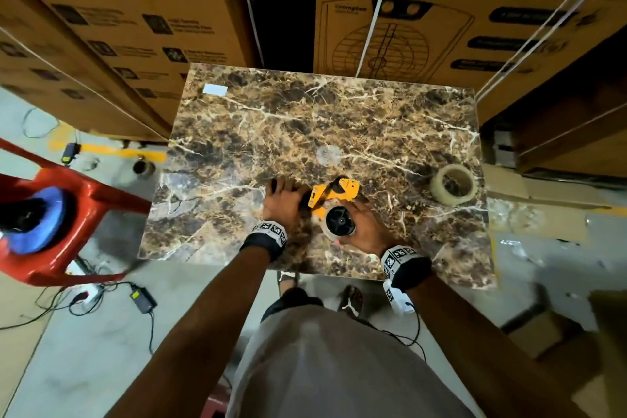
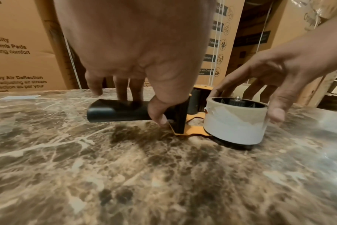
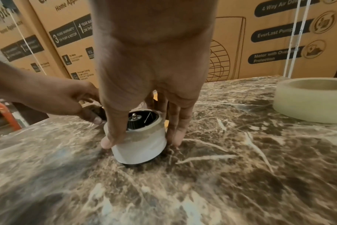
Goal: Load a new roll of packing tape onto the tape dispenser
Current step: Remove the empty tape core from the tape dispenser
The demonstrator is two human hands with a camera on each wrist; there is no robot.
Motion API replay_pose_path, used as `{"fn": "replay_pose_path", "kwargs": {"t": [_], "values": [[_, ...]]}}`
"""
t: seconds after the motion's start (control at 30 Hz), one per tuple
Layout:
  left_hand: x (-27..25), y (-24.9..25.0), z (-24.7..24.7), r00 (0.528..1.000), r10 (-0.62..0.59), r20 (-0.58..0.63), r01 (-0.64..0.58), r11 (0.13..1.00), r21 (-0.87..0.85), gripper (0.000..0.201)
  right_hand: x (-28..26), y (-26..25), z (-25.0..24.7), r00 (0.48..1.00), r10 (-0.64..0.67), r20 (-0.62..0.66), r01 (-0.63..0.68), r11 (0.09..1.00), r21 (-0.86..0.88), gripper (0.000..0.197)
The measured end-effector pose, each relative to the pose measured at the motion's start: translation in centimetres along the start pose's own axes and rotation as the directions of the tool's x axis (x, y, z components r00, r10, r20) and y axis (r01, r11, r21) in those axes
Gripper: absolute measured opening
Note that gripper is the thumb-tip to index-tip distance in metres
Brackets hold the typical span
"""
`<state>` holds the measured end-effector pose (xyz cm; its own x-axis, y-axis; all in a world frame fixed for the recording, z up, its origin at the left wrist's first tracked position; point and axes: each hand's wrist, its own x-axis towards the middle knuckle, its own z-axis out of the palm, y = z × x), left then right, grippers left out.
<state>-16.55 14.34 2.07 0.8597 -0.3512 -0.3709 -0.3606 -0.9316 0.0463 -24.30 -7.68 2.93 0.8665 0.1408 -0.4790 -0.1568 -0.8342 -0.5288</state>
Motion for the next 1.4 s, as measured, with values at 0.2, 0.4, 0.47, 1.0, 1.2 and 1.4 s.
{"fn": "replay_pose_path", "kwargs": {"t": [0.2,0.4,0.47,1.0,1.2,1.4], "values": [[0.5,-2.1,-0.5,0.988,-0.096,-0.12,0.071,0.978,-0.198,0.067,2.4,-2.4,0.7,0.988,0.138,-0.07,-0.132,0.988,0.081,0.099],[-0.4,-0.7,1.7,0.983,0.051,0.176,0.1,0.658,-0.746,0.032,2.6,-2.2,1.4,0.982,0.135,-0.132,-0.117,0.984,0.137,0.095],[-0.6,0.3,2.2,0.968,0.111,0.226,0.116,0.6,-0.791,0.026,2.7,-2.1,1.3,0.983,0.146,-0.115,-0.122,0.973,0.196,0.086],[0.3,4.6,-1.0,0.917,-0.187,0.351,0.398,0.454,-0.798,0.025,4.0,-0.4,-1.9,0.973,0.222,0.055,-0.229,0.941,0.249,0.022],[0.5,5.7,-1.6,0.916,-0.201,0.348,0.397,0.585,-0.707,0.027,5.0,-0.6,-0.7,0.947,0.32,0.019,-0.317,0.928,0.197,0.038],[0.6,6.7,-1.9,0.899,-0.27,0.344,0.437,0.602,-0.669,0.032,5.2,-0.4,0.2,0.903,0.429,0.008,-0.414,0.868,0.274,0.044]]}}
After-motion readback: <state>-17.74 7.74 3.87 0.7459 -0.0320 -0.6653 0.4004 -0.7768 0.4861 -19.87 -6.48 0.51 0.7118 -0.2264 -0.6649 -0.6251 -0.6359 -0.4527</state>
